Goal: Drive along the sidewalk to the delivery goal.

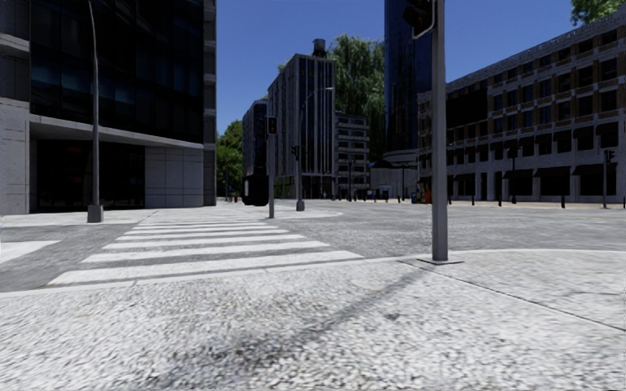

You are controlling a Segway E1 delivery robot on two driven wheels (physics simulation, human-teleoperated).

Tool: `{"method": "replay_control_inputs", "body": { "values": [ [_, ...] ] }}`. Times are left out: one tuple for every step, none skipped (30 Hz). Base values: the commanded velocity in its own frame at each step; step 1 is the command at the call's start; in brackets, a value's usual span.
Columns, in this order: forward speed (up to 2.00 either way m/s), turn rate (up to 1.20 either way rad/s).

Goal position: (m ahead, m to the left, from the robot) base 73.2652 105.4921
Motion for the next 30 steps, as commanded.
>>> {"method": "replay_control_inputs", "body": {
  "values": [
    [2.0, 0.55],
    [2.0, 0.55],
    [2.0, 0.56],
    [2.0, 0.57],
    [2.0, 0.57],
    [2.0, 0.57],
    [2.0, 0.58],
    [2.0, 0.59],
    [2.0, 0.62],
    [2.0, 0.63],
    [2.0, 0.63],
    [2.0, 0.63],
    [2.0, 0.64],
    [2.0, 0.64],
    [2.0, 0.64],
    [2.0, 0.64],
    [2.0, 0.64],
    [2.0, 0.64],
    [2.0, 0.64],
    [2.0, 0.64],
    [2.0, 0.62],
    [2.0, 0.56],
    [2.0, 0.0],
    [2.0, 0.0],
    [2.0, 0.0],
    [2.0, 0.0],
    [2.0, 0.0],
    [2.0, 0.0],
    [2.0, 0.0],
    [2.0, 0.0]
  ]
}}
